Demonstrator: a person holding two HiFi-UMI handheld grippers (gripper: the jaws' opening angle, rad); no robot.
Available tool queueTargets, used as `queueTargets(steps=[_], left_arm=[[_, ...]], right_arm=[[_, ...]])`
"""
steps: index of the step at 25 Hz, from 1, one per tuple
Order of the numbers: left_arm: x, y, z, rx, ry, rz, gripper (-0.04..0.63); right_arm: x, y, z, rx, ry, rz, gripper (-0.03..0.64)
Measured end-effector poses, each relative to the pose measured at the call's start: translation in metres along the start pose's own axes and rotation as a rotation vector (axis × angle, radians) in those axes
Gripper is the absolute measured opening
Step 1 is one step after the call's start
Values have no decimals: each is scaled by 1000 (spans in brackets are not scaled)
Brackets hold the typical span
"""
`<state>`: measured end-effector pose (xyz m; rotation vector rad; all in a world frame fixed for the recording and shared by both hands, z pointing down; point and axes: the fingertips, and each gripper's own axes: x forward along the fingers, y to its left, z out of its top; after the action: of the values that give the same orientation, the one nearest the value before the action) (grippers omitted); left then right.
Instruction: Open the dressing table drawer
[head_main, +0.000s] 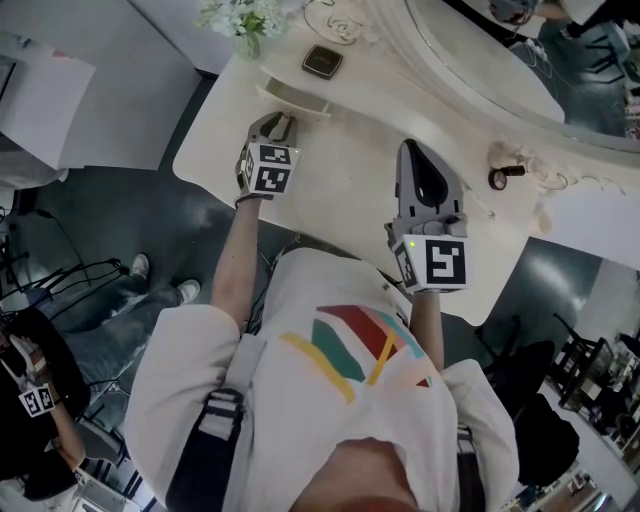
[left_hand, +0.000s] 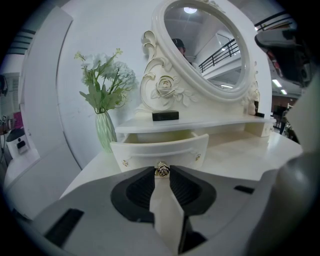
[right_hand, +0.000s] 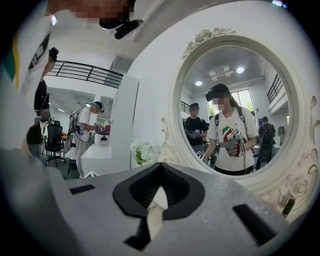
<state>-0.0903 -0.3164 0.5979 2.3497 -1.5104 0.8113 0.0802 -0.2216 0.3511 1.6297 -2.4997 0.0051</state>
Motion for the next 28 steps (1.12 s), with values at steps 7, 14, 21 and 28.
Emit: queueTargets(steps=[7,14,21,28], left_arm=[[-5,0,-3,5,4,3,91],[-10,0,-6,1,6,6,91],[-14,-1,-9,6,8,8,91],[-16,0,-11,8,10,14,91]], right_arm=[[-1,2,0,0,1,4,0],[-1,5,1,-1,0,10,0],[-2,6,0,1,-1,12,0],[-3,7,3,-2,-9,16,0]])
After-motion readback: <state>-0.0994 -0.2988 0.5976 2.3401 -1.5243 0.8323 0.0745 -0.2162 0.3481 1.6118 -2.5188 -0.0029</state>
